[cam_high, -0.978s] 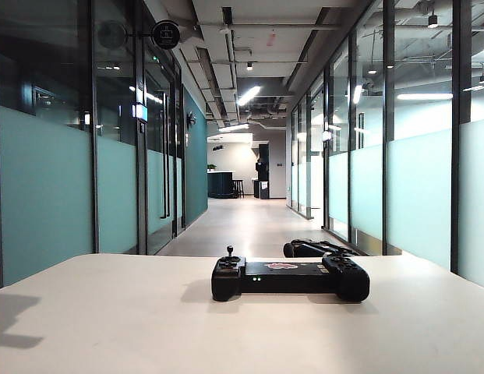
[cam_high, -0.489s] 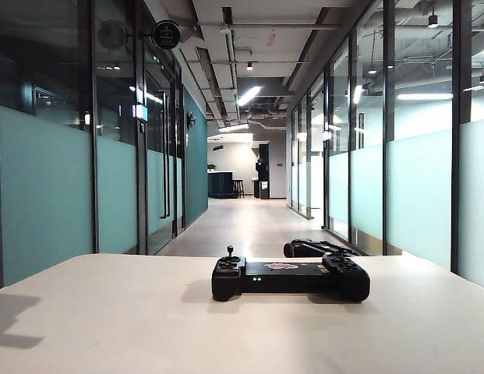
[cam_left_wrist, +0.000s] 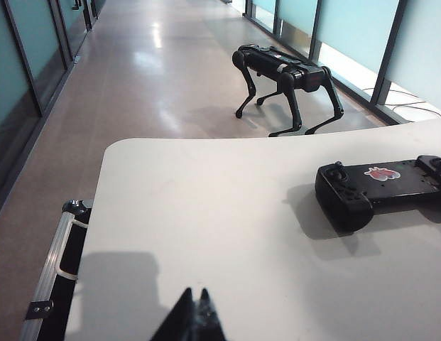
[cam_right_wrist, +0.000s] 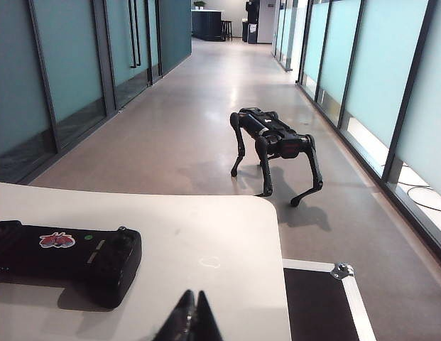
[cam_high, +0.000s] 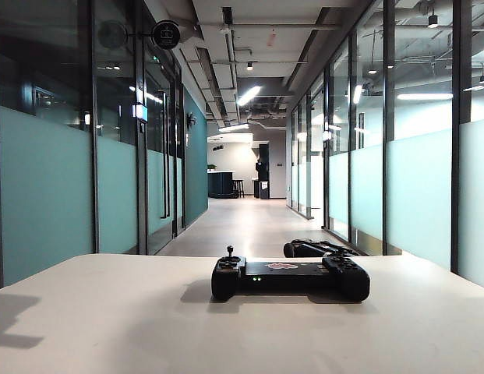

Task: Push the left joystick on the remote control sitting on the white table backward to make the robot dog back up in a straight line until it returns close to you.

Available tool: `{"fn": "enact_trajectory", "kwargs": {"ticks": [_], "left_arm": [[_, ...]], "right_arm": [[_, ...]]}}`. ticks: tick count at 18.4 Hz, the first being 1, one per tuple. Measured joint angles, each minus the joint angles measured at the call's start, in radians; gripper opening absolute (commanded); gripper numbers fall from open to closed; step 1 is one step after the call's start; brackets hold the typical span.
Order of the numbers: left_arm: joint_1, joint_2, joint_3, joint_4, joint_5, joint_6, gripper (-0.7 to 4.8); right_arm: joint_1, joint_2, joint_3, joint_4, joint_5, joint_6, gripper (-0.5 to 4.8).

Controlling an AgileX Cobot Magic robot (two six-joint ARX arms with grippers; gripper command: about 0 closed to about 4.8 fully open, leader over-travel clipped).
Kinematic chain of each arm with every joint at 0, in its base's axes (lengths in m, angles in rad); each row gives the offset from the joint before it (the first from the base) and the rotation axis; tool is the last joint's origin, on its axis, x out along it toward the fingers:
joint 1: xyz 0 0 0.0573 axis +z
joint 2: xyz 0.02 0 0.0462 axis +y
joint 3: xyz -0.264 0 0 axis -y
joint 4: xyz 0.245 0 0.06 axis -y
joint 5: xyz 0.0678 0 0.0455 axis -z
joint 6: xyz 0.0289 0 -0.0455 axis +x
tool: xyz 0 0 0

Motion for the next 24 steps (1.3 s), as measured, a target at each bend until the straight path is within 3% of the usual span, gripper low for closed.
{"fn": "enact_trajectory", "kwargs": {"ticks": [8, 11, 15, 18, 24], "left_arm": [[0.002, 0.000, 0.000, 0.000, 0.000, 0.000, -0.05], [0.082, 0.000, 0.000, 0.042, 0.018, 0.000, -0.04], [0.211, 0.000, -0.041, 0.191, 0.121, 0.000, -0.05], [0.240, 0.000, -0.103, 0.281, 0.134, -0.006, -0.05], [0.239, 0.000, -0.104, 0.278, 0.091, -0.026, -0.05]], "right_arm": [[0.000, 0.000, 0.000, 0.000, 0.000, 0.000, -0.06], [0.000, 0.000, 0.000, 0.000, 0.001, 0.000, -0.06], [0.000, 0.000, 0.000, 0.000, 0.004, 0.000, -0.05], [0.000, 0.000, 0.000, 0.000, 0.004, 0.000, -0.05], [0.000, 0.000, 0.000, 0.000, 0.004, 0.000, -0.06]]}}
